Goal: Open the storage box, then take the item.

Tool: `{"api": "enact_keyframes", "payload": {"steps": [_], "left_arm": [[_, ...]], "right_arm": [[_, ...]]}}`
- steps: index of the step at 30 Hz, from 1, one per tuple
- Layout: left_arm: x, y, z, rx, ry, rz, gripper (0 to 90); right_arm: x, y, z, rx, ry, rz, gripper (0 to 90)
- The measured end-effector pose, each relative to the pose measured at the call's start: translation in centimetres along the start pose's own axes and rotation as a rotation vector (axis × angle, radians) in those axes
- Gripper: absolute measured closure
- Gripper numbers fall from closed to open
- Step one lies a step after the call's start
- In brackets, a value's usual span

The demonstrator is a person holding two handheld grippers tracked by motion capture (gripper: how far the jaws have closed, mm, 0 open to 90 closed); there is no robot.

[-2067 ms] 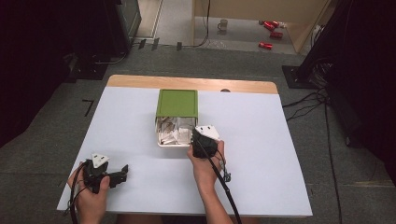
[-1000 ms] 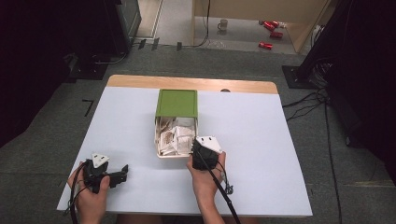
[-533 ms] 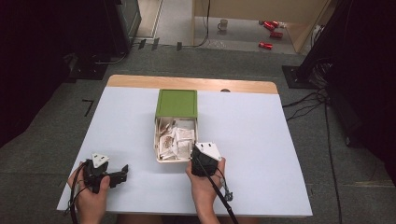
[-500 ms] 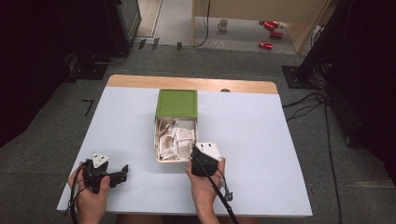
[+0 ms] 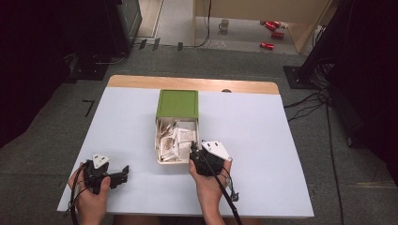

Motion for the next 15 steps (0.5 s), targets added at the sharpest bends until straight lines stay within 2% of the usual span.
{"api": "enact_keyframes", "payload": {"steps": [7,15], "left_arm": [[0.0,0.0,0.0,0.001,-0.001,0.0,3.3],[0.0,0.0,0.0,-0.001,0.0,0.0,3.3]], "right_arm": [[-0.3,-0.2,1.1,-0.018,-0.005,0.018,50.0],[-0.7,0.3,2.8,-0.027,-0.033,0.045,47.4]]}}
Point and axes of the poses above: each handheld gripper's, and its own axes: x roughly forward along the jaws, z roughly out of its top, y roughly to its left, the point moved 8 cm from there along x, roughly forward along the jaws, and after that the axes turned 9 degrees about -y, right-handed, at the moved point
